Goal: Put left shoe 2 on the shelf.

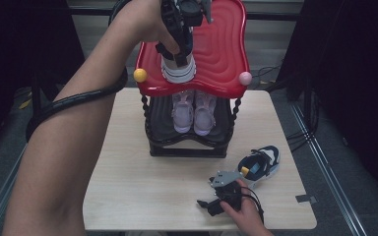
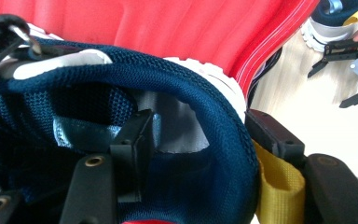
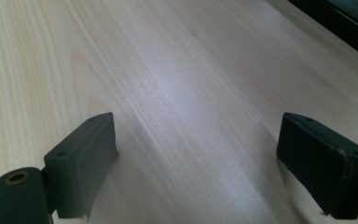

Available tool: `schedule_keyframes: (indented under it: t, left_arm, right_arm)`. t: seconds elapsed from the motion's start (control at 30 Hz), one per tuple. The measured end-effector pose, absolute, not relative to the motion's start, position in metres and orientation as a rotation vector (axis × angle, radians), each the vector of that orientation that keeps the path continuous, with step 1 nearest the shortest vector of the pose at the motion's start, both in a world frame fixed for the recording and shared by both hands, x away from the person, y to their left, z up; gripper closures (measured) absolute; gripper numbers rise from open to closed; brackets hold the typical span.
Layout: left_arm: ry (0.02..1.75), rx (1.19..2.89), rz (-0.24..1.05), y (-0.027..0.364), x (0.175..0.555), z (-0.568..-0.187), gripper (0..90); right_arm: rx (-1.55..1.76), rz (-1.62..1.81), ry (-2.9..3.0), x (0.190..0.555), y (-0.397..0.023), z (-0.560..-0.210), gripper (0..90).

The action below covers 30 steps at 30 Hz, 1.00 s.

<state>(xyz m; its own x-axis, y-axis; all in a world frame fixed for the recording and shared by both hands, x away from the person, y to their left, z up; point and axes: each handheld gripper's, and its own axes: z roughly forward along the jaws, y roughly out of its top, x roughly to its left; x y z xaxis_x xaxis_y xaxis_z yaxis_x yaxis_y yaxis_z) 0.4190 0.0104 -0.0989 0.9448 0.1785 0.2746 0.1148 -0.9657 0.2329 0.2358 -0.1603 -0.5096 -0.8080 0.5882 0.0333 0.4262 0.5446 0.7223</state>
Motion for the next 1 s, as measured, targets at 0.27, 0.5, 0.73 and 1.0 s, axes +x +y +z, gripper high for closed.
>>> schedule_keyframes:
  t: [0.27,0.5,0.73,1.0]
  left_arm:
    - [0.29,2.844,0.385,0.016,0.418,-0.099,39.8]
    - [0.333,2.81,0.356,0.025,0.416,-0.097,37.5]
    - [0.346,2.774,0.326,0.032,0.411,-0.094,36.1]
    - [0.366,2.759,0.312,0.041,0.404,-0.092,34.9]
  right_arm:
    - [0.854,1.115,2.567,0.236,-0.16,-0.51,11.4]
    - [0.854,1.115,2.568,0.236,-0.16,-0.51,11.4]
    - [0.853,1.115,2.567,0.236,-0.16,-0.51,11.4]
    - [0.856,1.114,2.568,0.236,-0.16,-0.51,11.4]
